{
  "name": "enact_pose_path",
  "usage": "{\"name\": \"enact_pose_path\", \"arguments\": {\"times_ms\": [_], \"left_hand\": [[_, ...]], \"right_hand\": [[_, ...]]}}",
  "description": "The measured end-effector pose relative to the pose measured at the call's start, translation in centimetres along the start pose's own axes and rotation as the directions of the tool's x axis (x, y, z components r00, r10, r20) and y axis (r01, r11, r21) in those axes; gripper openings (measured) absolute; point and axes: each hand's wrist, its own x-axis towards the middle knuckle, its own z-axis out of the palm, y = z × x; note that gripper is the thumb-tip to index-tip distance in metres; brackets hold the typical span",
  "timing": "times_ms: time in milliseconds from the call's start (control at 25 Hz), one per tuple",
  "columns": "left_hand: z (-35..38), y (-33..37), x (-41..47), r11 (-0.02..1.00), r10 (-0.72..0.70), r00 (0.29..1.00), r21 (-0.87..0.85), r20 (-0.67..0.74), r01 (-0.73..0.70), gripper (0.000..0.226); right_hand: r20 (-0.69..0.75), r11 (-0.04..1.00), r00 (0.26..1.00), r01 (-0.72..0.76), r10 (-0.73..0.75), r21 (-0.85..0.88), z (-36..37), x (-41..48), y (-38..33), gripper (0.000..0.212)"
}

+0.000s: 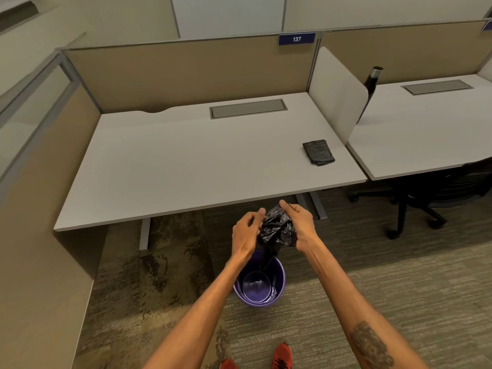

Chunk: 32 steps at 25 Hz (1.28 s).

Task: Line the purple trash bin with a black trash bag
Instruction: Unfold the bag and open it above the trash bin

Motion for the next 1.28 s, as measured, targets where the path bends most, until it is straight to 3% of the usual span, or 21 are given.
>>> {"name": "enact_pose_path", "arguments": {"times_ms": [80, 160, 280, 440, 560, 680, 840, 1000, 1080, 1280], "left_hand": [[0.2, 0.5, -0.1, 0.998, 0.055, 0.987, 0.035, 0.148, -0.061, 0.046], [0.5, 0.5, 0.1, 0.988, 0.088, 0.980, 0.106, 0.181, -0.108, 0.037], [0.3, 0.1, 0.6, 0.997, 0.055, 0.995, 0.057, 0.087, -0.060, 0.019], [-0.7, -0.7, 1.8, 0.999, -0.048, 0.997, 0.001, -0.056, 0.048, 0.027], [-1.3, -0.8, 2.5, 0.999, -0.045, 0.989, -0.004, -0.138, 0.045, 0.032], [-1.5, -0.6, 3.0, 1.000, -0.021, 0.975, 0.002, -0.223, 0.022, 0.035], [-1.7, -0.8, 3.1, 0.998, -0.056, 0.903, -0.035, -0.425, 0.046, 0.035], [-1.8, -1.6, 2.7, 0.976, -0.219, 0.803, -0.140, -0.554, 0.170, 0.037], [-1.4, -2.5, 2.1, 0.942, -0.335, 0.776, -0.218, -0.534, 0.257, 0.037], [-0.4, -5.7, 0.3, 0.849, -0.525, 0.788, -0.272, -0.321, 0.454, 0.068]], "right_hand": [[-0.016, 0.998, 0.999, 0.027, -0.028, -0.050, 0.5, 0.2, 0.2, 0.025], [-0.009, 0.998, 0.999, 0.042, -0.042, -0.048, 0.9, 0.3, 0.4, 0.024], [0.020, 0.999, 0.999, 0.027, -0.026, -0.043, 0.8, 0.4, 0.2, 0.027], [0.139, 0.984, 0.989, -0.022, 0.048, -0.177, -0.8, 0.6, -0.2, 0.037], [0.288, 0.936, 0.954, 0.020, 0.087, -0.350, -1.8, 0.4, -0.4, 0.038], [0.311, 0.878, 0.942, 0.041, 0.124, -0.476, -2.3, 0.8, 0.0, 0.048], [0.229, 0.912, 0.969, 0.005, 0.097, -0.410, -2.4, 0.9, 0.7, 0.027], [0.112, 0.970, 0.981, -0.130, 0.156, -0.207, -2.4, 0.9, 1.1, 0.035], [0.073, 0.978, 0.985, -0.144, 0.156, -0.154, -2.2, 0.8, 1.2, 0.033], [0.041, 0.976, 0.985, -0.162, 0.170, -0.143, -1.6, 0.2, 2.2, 0.032]]}}
